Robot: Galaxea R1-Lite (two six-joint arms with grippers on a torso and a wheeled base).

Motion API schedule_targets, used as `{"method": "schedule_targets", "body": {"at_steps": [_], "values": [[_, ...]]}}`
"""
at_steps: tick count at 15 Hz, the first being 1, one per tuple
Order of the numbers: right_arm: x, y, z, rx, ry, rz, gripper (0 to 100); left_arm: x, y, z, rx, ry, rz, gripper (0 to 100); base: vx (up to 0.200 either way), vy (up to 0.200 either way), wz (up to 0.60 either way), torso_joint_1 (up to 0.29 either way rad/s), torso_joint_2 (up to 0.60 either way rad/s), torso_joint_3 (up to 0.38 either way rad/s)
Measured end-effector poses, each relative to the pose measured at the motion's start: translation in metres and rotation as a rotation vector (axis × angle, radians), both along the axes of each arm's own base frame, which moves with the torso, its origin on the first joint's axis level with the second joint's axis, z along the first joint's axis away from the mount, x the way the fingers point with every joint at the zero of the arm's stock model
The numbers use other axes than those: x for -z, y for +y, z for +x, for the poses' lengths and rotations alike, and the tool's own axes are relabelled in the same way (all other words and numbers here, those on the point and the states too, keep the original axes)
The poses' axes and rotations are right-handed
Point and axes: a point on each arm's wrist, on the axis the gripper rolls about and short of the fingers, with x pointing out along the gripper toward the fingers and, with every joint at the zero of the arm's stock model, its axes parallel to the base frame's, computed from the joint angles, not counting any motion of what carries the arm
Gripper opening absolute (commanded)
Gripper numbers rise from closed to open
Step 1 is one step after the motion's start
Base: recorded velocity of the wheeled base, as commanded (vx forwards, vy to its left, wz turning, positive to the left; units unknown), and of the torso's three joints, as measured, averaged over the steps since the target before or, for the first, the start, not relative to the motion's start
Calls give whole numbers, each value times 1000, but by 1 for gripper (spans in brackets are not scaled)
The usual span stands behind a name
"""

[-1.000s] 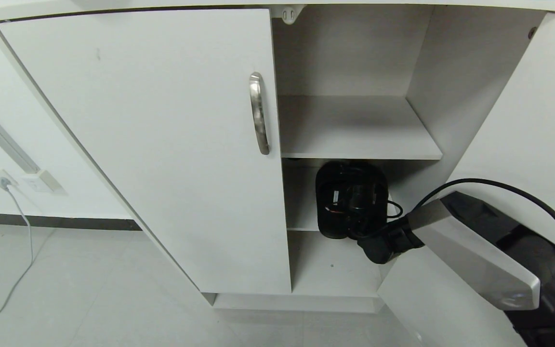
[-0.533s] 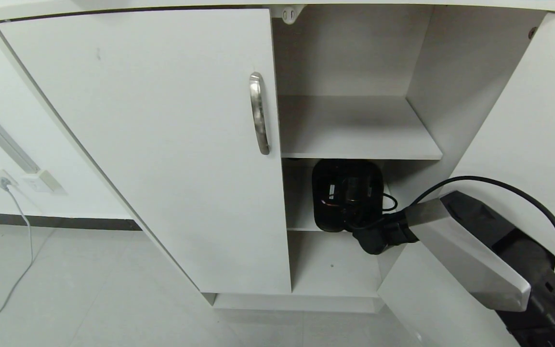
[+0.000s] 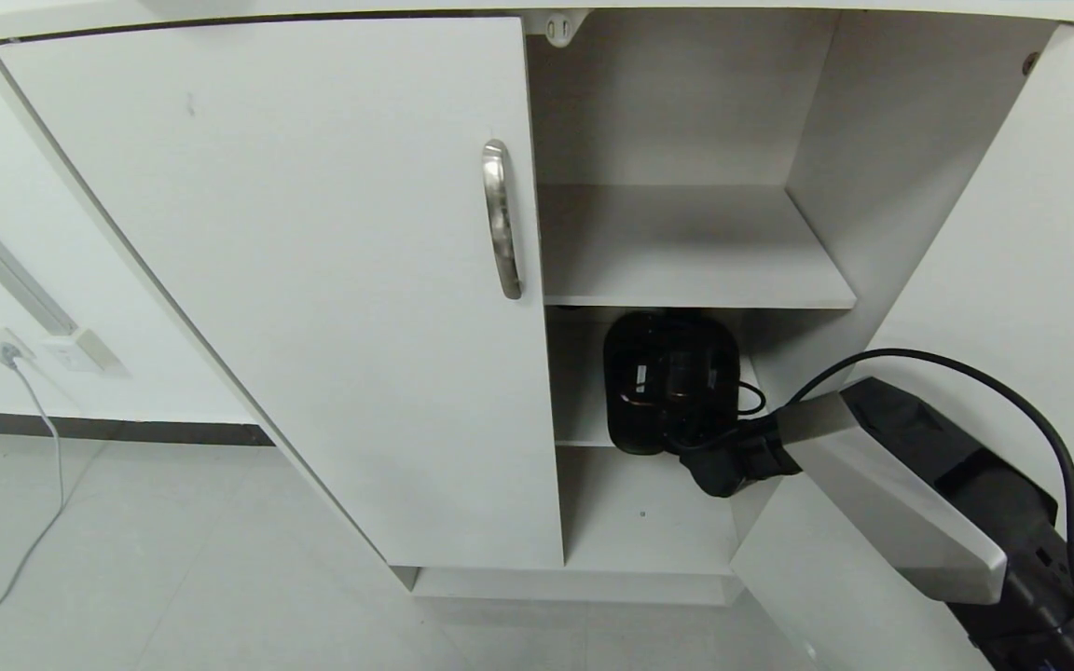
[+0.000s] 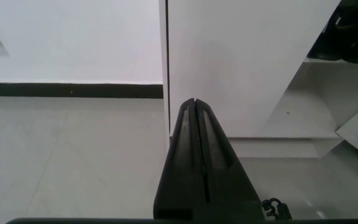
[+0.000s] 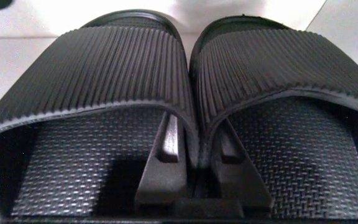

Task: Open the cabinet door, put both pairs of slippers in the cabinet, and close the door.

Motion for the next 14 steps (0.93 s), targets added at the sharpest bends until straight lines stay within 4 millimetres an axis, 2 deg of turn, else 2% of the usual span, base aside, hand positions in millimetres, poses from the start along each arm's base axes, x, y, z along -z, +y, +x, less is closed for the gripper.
{"method": "schedule_targets", "body": {"at_steps": [4, 5, 10, 14], "values": [[5, 0, 1, 1, 8, -3, 0, 0, 0, 0, -1, 0, 0, 0, 0, 0, 0, 0, 0, 0], [6, -1, 1, 3, 9, -3, 100, 0, 0, 0, -1, 0, 0, 0, 0, 0, 0, 0, 0, 0], [11, -3, -3, 6, 27, -11, 100, 0, 0, 0, -2, 0, -1, 0, 0, 0, 0, 0, 0, 0], [13, -8, -25, -8, 38, -17, 100, 0, 0, 0, -1, 0, -2, 0, 0, 0, 0, 0, 0, 0]]}}
